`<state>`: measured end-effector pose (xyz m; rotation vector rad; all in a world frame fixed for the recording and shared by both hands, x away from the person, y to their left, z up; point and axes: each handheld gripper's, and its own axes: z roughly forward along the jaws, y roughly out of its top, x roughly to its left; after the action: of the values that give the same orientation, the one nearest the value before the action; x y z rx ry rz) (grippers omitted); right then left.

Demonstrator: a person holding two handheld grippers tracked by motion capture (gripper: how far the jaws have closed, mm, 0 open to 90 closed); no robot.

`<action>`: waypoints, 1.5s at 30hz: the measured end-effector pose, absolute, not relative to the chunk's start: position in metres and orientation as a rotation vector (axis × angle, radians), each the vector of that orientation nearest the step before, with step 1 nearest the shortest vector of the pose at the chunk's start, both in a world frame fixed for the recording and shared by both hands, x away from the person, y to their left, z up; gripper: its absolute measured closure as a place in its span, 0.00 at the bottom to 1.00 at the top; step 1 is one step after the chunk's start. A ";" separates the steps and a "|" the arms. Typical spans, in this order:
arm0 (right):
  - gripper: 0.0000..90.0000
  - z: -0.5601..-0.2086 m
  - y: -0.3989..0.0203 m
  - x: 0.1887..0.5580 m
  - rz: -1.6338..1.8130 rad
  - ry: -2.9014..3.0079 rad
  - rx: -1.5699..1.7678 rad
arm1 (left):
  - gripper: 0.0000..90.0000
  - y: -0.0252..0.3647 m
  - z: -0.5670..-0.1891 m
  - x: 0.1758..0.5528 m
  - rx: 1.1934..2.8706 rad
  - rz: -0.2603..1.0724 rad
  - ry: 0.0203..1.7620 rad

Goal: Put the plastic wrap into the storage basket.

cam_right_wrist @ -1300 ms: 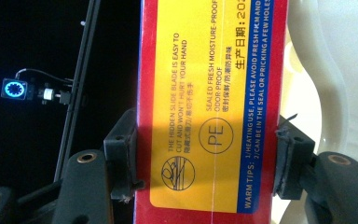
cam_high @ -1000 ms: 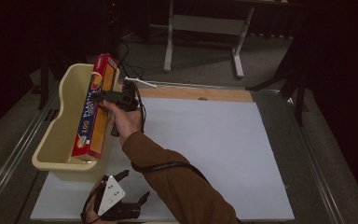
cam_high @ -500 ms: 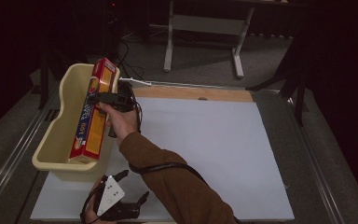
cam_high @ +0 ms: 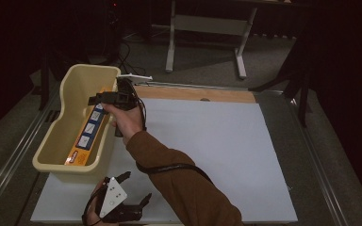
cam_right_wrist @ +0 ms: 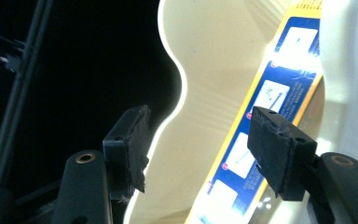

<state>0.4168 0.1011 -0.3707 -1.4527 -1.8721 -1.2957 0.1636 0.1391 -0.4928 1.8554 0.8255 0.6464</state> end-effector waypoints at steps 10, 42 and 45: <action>0.43 -0.378 0.081 0.417 -1.277 -1.999 -1.375 | 0.10 0.140 -0.493 0.165 1.853 0.639 0.826; 0.42 -0.396 -0.023 0.376 -1.206 -2.621 -1.017 | 0.10 0.137 -0.495 0.167 1.872 0.639 0.834; 0.42 -0.405 -0.034 0.371 -1.171 -2.683 -0.996 | 0.10 0.137 -0.495 0.167 1.873 0.641 0.836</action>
<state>0.3711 -0.0345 -0.4053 -0.9965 -2.6829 -1.1714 0.1671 0.1374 -0.4946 1.8727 0.8357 0.6407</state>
